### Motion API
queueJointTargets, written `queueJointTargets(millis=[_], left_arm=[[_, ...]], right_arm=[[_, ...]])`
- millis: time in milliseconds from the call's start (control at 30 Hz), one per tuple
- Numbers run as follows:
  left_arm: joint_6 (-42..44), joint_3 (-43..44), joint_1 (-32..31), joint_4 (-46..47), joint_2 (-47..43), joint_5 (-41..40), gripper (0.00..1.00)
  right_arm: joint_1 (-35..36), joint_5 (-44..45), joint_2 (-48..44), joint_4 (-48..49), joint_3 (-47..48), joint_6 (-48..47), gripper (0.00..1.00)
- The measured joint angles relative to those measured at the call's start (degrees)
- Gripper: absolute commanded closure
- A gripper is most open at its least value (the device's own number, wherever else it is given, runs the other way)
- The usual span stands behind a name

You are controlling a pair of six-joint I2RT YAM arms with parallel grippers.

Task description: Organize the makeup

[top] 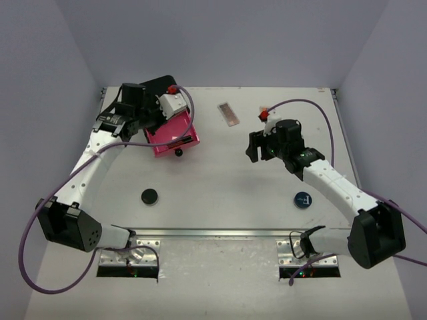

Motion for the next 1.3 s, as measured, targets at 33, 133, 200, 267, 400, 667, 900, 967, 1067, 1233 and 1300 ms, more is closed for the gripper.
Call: queueJointTargets(millis=[33,133,200,267,400,667,900,967,1067,1233,1300], left_arm=[[-0.01,-0.85,0.00,1.46,0.33,-2.44,1.00],[0.38,-4.68,0.00,5.09,1.33,-8.79,1.00],[0.87,-7.63,0.00,6.99,1.83,-12.13,1.00],[1.34,-10.21,0.00,8.68,2.31,-14.49,0.96],[1.47,-12.00,0.00,11.40,4.23,-16.81,0.60],[0.28,-12.04,0.00,16.47,6.22,-18.29,0.23],[-8.30,-2.37,0.00,15.98,10.12,-19.45,0.18],[-11.62,3.91,0.00,17.01,12.17,-19.97,0.17],[-14.86,11.14,0.19,20.37,14.96,-22.03,0.17],[-20.11,24.61,2.28,21.74,25.02,-22.41,0.19],[-21.99,28.36,4.24,22.05,29.88,-22.24,0.20]], right_arm=[[0.00,-0.36,0.21,0.00,0.11,0.11,0.28],[0.00,-1.02,1.12,-0.11,0.75,0.44,0.28],[0.00,-1.20,1.69,-0.19,1.18,0.77,0.28],[0.00,-1.60,2.28,-0.41,1.63,1.18,0.25],[0.00,-3.49,3.96,-1.45,3.25,2.56,0.22],[0.74,-9.13,6.98,-0.87,4.20,7.56,0.20],[7.53,-8.42,8.77,1.66,4.51,9.21,0.30],[10.85,-6.29,9.11,4.24,4.51,9.70,0.35],[16.87,-2.39,10.32,8.89,4.51,10.68,0.40],[25.36,8.80,15.69,15.78,5.44,13.33,0.38],[27.25,12.95,19.69,16.62,7.68,13.72,0.37]])
